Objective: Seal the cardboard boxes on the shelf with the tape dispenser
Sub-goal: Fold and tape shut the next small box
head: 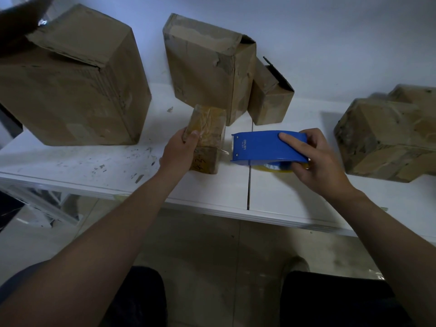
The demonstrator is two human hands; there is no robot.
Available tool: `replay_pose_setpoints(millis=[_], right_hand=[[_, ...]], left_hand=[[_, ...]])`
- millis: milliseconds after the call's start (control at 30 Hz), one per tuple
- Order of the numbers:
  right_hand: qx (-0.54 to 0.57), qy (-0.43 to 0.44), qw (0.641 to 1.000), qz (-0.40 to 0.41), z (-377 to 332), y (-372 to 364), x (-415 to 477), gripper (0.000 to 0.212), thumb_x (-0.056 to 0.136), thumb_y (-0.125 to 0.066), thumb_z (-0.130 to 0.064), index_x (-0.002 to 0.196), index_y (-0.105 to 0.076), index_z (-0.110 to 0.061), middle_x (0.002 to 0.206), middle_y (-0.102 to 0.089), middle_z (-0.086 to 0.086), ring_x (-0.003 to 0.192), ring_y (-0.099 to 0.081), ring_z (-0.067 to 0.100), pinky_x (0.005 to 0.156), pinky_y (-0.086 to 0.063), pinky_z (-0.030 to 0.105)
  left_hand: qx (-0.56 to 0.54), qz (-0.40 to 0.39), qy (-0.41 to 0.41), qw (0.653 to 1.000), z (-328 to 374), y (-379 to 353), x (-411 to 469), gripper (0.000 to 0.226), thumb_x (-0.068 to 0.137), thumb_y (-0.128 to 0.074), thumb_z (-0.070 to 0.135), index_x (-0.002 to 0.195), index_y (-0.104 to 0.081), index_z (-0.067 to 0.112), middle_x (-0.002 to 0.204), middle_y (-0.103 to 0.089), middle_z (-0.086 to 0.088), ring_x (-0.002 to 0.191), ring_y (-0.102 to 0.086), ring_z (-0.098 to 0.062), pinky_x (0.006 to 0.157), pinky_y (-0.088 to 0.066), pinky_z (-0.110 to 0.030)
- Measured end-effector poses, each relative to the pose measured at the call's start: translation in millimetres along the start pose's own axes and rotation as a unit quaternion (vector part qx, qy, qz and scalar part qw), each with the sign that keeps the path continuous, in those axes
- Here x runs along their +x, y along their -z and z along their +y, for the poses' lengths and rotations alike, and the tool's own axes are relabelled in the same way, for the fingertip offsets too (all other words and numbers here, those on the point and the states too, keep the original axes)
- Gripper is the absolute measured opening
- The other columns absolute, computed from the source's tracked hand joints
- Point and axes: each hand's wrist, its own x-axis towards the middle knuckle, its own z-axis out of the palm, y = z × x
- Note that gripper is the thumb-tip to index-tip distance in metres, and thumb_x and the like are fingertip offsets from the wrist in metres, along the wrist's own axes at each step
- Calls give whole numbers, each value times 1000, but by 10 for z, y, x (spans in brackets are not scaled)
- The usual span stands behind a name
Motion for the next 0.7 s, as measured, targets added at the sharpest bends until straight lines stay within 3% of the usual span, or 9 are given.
replay_pose_setpoints(millis=[100,233,367,500,700], right_hand=[[-10,-11,1000,0,-4,53,-41,80,81,-72,8,147,-47,-30,126,-41,11,111,-42,15,95,-46,29],[-60,-28,997,-44,-146,69,17,79,85,-71,0,149,-44,-35,127,-40,11,104,-42,13,87,-48,28],[-105,-61,990,-68,-399,86,208,72,89,-66,-5,148,-45,-42,129,-43,10,99,-54,26,72,-53,34],[-142,-83,983,-82,-689,164,345,65,92,-67,-13,146,-47,-43,125,-46,9,99,-55,30,74,-55,41],[-182,-115,971,-105,-1022,178,456,56,95,-63,-29,144,-44,-47,110,-38,3,92,-47,24,73,-49,38]], left_hand=[[-21,-9,1,1000,-35,2,41,45,95,-45,51,123,-64,21,108,-68,-1,102,-64,-22,97,-52,-49],[-27,-6,-5,1000,-75,-30,70,39,100,-45,46,123,-63,20,106,-67,0,102,-63,-21,95,-53,-45],[-26,0,-5,1000,-73,-57,67,41,103,-43,46,128,-59,19,112,-64,-2,105,-61,-21,94,-51,-41],[-32,-1,-5,999,-92,-77,77,41,103,-41,45,128,-59,17,113,-64,-5,105,-61,-22,89,-52,-38],[-15,6,-9,1000,-42,-100,70,41,106,-37,41,132,-54,15,111,-58,-3,103,-56,-20,86,-47,-35]])
